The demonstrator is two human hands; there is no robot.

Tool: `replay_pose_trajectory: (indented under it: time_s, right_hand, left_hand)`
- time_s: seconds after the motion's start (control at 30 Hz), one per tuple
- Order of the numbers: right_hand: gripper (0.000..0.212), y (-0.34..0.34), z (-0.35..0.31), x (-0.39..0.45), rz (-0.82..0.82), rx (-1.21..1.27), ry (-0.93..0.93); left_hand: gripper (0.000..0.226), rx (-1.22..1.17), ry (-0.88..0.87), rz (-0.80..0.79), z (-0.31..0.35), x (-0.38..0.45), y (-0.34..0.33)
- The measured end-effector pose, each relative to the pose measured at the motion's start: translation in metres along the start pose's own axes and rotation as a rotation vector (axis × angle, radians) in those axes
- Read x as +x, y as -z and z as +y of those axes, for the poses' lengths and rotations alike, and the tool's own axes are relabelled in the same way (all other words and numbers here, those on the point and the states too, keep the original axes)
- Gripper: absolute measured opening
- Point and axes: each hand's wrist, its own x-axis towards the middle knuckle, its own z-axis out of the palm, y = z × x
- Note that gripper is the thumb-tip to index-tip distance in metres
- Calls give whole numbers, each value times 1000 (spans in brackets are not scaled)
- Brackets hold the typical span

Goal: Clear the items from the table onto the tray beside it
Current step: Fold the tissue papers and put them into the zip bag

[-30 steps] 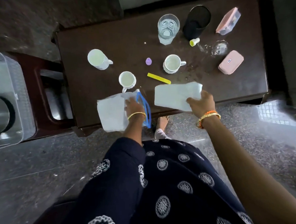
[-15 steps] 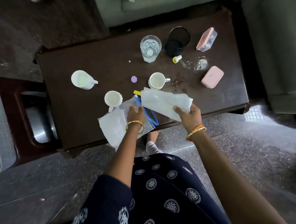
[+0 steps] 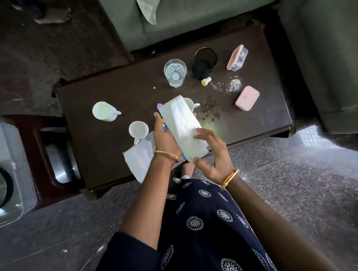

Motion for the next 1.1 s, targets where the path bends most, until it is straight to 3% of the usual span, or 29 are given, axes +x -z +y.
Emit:
replay_pose_trajectory:
  time_s: [0.17,0.27,0.4,0.53,0.6,0.73,0.87,1.0,1.1]
  right_hand:
    - [61,-13,-22,25,179,77,-155]
    - [68,-27,-33,49,139,144,-359]
    - [41,-30,-37,66,130,122,-483]
    - [18,-18,-36,72,77,436,-646]
    - [11,-14,-35,74,45,419,-641]
    - [21,-9,-33,77,42,396,-582]
    - [13,3,-29,85,130,591,-753]
    - [19,26,-17,94,107,996,-955]
    - [27,43,-6,101,39,1026,-968]
  left_hand:
    - [51,151,-5,-8,10,-2,0]
    - [45,276,35,34,11,-6,-2]
    - [32,465,23,86,18,-13,-3]
    - [20,659,-38,163,35,-16,1]
    - [22,735,-20,174,42,-16,2]
    - [52,895,5,192,46,-14,-12]
    - [16,856,-99,348,44,-2,-23]
    - [22,708,-85,366,52,10,-31]
    - [16,799,-99,389,49,17,-43]
